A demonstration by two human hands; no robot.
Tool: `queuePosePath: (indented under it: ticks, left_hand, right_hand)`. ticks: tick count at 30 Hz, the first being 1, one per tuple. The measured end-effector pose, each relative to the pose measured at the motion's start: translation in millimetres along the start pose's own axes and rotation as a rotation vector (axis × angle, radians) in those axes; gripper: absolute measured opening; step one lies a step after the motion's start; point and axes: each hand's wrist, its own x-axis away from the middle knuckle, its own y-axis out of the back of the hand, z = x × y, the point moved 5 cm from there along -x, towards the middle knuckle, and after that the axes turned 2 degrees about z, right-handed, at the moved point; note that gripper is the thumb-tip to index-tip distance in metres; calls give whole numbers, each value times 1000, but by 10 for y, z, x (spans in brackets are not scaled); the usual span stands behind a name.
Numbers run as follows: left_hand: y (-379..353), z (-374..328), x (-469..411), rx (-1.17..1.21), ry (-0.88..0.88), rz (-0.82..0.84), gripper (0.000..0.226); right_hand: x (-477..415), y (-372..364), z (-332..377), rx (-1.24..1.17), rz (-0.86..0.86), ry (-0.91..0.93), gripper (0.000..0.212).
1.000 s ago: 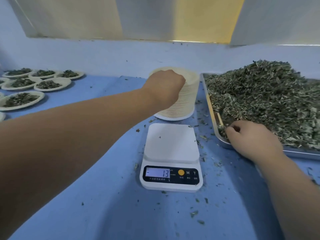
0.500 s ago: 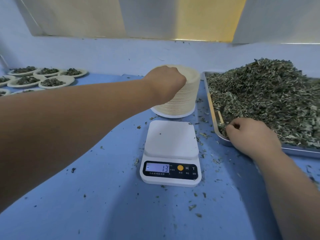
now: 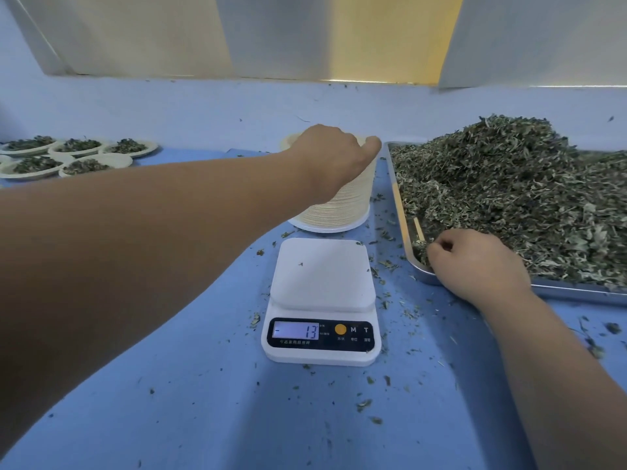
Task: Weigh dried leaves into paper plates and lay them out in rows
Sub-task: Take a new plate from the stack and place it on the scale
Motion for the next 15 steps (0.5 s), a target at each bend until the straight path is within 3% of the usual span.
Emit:
queuePosePath:
  ticks: [3, 4, 8, 11, 15]
  left_hand:
    - [84, 125, -3, 167, 175, -91, 20]
    - [104, 190, 15, 244, 263, -130, 14]
    - [63, 363, 157, 629, 559, -324, 22]
    - [-63, 366, 328, 903, 608, -474, 25]
    - [-238, 220, 652, 1236, 603, -620, 39]
  right_hand:
    - [-6, -1, -5, 1, 1, -2, 26]
    - [-6, 2, -3, 2, -1, -1, 25]
    - [8, 14, 15, 0, -24, -4, 23]
    - [31, 27, 39, -34, -37, -8, 21]
    - [69, 48, 139, -310, -148, 78, 65]
